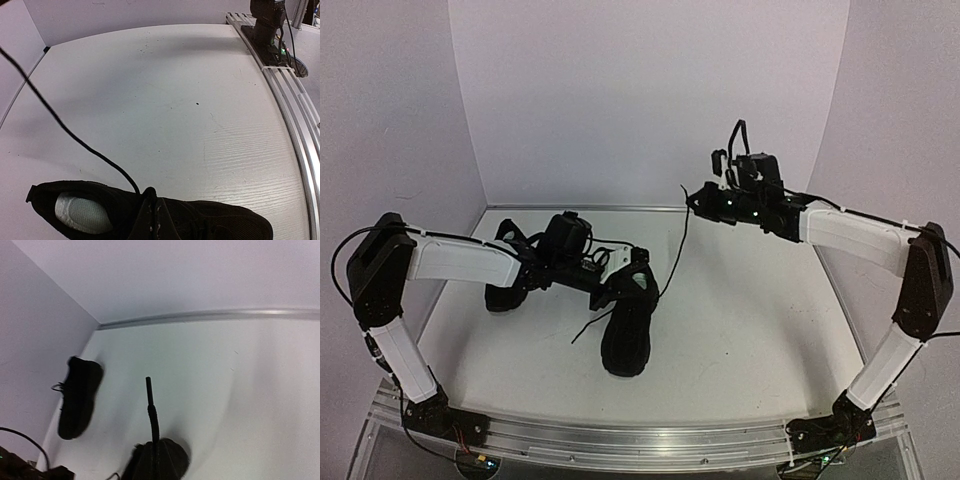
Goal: Tie the shoes
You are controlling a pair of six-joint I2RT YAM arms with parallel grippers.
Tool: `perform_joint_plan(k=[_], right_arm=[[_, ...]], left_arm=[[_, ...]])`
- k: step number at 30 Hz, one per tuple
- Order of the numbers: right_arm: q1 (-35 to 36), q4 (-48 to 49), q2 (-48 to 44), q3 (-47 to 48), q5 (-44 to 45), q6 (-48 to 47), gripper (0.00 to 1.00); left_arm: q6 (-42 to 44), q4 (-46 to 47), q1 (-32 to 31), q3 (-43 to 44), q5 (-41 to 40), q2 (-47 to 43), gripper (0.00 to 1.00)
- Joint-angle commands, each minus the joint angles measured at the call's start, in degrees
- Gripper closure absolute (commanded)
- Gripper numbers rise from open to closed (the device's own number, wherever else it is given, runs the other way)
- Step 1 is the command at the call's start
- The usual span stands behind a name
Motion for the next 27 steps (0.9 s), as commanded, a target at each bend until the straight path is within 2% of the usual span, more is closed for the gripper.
perform_joint_plan(k=[1,11,15,16,18,20,23,27], right_arm=[[2.03,7.51,8.57,8.83,-14.30,1.92,1.00],[10.12,8.98,26.70,33.23,-27.40,5.71,1.00],[12.16,8.90,31.00,38.83,-32.58,7.98,1.00],[12.47,8.84,31.45,39.06,-33.68,8.24,0.95],[12.29,8.64,30.32,36.99,-33.95,8.53,0.63],[11.27,8.47,26.94,32.60,-32.52,7.58,0.43],[8.57,8.21,20.09,23.22,-29.72,6.36,0.32],[5.42,5.63,11.16,12.82,-27.45,4.33,0.32]], left_arm=[[2.24,2.63,-0.46,0.04,1.57,-3.37,1.00],[4.98,1.95,-1.20,-3.13,1.19,-7.50,1.00],[5.60,1.18,-1.29,-3.99,0.54,-8.20,1.00],[5.83,0.87,-1.29,-4.06,0.44,-8.20,1.00],[5.97,0.70,-1.28,-4.31,0.00,-8.25,1.00],[6.12,0.69,-1.29,-4.41,-0.21,-8.32,1.00],[6.14,0.97,-1.29,-4.40,-0.49,-8.36,1.00],[6.28,1.35,-1.29,-4.34,-1.17,-7.99,1.00]])
